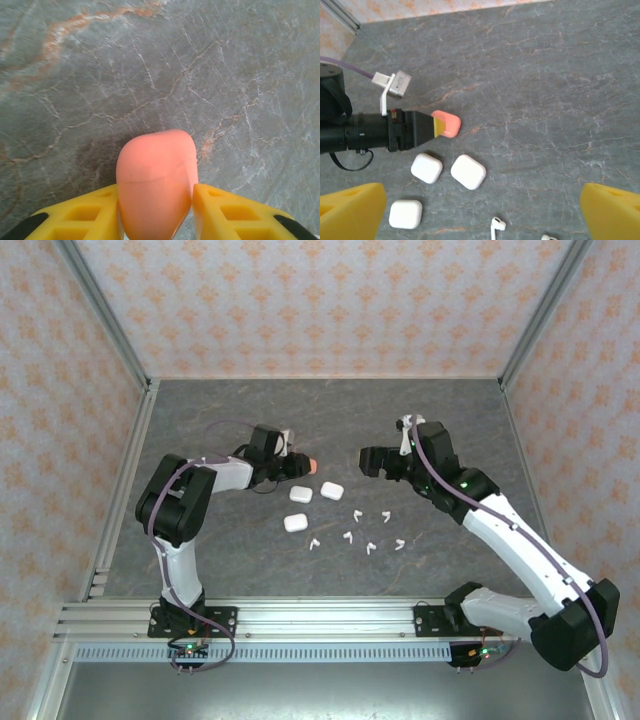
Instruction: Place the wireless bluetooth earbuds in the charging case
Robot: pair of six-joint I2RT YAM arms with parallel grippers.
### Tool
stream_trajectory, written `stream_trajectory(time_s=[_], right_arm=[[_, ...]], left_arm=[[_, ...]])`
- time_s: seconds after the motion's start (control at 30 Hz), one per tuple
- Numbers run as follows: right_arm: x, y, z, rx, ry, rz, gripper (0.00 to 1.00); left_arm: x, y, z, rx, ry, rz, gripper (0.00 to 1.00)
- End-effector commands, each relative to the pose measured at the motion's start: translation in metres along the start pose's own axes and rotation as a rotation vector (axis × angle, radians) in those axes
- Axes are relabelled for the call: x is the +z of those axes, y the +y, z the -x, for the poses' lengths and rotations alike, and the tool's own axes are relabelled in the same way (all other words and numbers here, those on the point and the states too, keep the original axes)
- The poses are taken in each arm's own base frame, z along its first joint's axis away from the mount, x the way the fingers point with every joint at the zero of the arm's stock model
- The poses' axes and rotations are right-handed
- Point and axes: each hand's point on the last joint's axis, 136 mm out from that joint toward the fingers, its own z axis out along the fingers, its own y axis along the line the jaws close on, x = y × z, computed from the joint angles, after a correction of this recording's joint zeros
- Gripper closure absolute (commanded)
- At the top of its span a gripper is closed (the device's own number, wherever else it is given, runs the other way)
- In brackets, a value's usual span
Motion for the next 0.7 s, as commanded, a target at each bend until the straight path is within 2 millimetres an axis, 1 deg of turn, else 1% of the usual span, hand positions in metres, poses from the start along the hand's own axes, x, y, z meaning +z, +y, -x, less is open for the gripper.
stream_trajectory(time_s=[0.0, 0.1, 0.17, 0.3, 0.4, 0.47, 0.57, 0.67], right_arm=[[-0.001, -0.014, -0.01, -0.077, 0.083, -0.079, 0.0], [0.007, -0.024, -0.024, -0.146, 0.184, -0.147, 0.0], [0.015, -0.026, -0.034, -0.202, 0.251, -0.175, 0.0], [0.036, -0.011, -0.049, -0.298, 0.355, -0.145, 0.0], [0.059, 0.004, -0.064, -0.377, 0.441, -0.096, 0.01], [0.075, 0.01, -0.075, -0.431, 0.503, -0.076, 0.07], [0.098, 0.017, -0.091, -0.492, 0.588, -0.039, 0.13], [0.119, 0.025, -0.106, -0.552, 0.651, 0.0, 0.15]], left_arm=[[-0.015, 0.012, 0.008, 0.015, -0.029, 0.067, 0.58], [-0.031, 0.012, 0.014, 0.041, -0.056, 0.099, 0.55], [-0.043, 0.01, 0.018, 0.069, -0.072, 0.11, 0.53], [-0.07, 0.007, 0.025, 0.105, -0.125, 0.132, 0.51], [-0.096, 0.002, 0.033, 0.104, -0.196, 0.121, 0.5], [-0.114, 0.001, 0.036, 0.103, -0.249, 0.129, 0.5], [-0.145, 0.002, 0.041, 0.109, -0.347, 0.172, 0.49], [-0.173, 0.003, 0.041, 0.117, -0.427, 0.216, 0.46]])
